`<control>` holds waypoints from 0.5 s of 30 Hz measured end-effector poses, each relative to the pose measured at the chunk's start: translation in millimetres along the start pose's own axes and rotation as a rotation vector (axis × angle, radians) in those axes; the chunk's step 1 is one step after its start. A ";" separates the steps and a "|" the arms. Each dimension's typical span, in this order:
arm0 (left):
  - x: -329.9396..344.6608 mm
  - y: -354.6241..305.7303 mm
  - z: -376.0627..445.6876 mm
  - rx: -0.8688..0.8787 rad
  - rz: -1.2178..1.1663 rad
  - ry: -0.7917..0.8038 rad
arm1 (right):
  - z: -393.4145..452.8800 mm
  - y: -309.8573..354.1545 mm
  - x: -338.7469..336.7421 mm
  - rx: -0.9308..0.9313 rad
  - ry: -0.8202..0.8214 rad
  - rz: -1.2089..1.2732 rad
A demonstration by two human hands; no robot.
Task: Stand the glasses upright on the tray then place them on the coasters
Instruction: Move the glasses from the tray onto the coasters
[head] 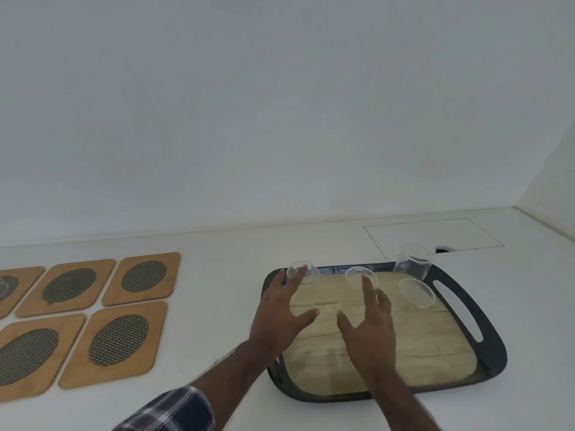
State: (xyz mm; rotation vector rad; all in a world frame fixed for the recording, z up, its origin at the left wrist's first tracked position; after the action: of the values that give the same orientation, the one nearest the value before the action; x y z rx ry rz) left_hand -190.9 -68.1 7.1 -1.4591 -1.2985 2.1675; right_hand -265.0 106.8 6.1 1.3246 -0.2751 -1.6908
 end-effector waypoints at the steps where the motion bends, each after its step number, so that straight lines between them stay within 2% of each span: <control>1: 1.0 0.7 1.9 0.000 0.001 -0.013 | 2.6 -0.9 1.4 -0.002 -0.005 -0.004; 10: 8.4 -0.3 4.8 0.037 -0.044 -0.095 | 19.0 2.0 12.4 -0.051 -0.156 0.027; 15: 18.0 5.8 8.9 -0.013 -0.067 -0.106 | 18.6 1.3 17.2 -0.032 -0.191 0.034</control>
State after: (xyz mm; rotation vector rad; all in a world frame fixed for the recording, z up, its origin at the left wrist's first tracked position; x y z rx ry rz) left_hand -205.4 -65.4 -7.8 -1.3021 -1.3783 2.2239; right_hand -279.7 86.3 3.2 1.1297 -0.3779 -1.7880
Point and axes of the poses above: each hand's wrist, its own z-axis towards the middle knuckle, its own x-axis out of the palm, y = z × x, the point moved 5 cm from there along z, towards the middle knuckle, and after that the axes turned 10 degrees about -x, right-handed, at the moved point
